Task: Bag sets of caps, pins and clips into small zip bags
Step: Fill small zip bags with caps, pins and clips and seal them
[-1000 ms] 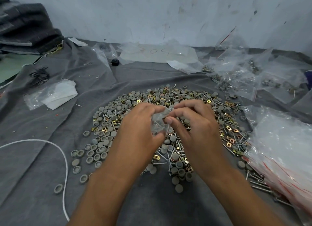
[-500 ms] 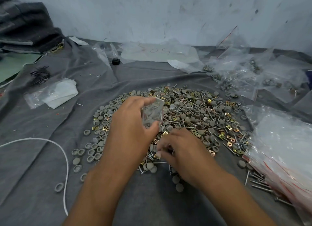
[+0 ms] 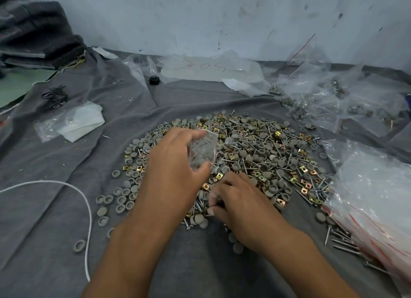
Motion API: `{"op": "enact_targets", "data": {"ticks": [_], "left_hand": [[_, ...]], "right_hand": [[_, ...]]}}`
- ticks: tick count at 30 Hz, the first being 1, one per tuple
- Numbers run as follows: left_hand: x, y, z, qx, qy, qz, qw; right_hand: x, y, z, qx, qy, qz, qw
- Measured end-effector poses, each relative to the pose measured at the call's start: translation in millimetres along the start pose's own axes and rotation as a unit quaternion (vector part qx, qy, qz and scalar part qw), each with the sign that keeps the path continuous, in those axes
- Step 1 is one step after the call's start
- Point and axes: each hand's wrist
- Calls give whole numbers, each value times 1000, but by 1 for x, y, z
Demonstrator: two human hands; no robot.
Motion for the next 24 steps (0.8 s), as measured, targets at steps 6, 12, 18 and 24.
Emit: {"op": "enact_targets", "data": {"ticks": [6, 12, 18, 24], "left_hand": [[1, -1, 1, 8, -3, -23, 1000], [-1, -6, 8, 12, -25, -52, 998], [0, -5, 9, -5, -25, -47, 999], [2, 2, 1, -2, 20, 3, 1000]], "right_hand": [[-1, 20, 6, 227, 6, 170, 959], [1, 34, 3, 191, 124, 373, 899], [10, 27, 4, 136, 101, 377, 911], [14, 19, 18, 108, -10, 207, 972]]}}
Point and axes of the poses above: each hand's wrist, its own x-axis towards the middle knuckle, its own y-axis out of the back of the hand, z = x × y, and after that the axes turned 7 degrees about x, right-handed
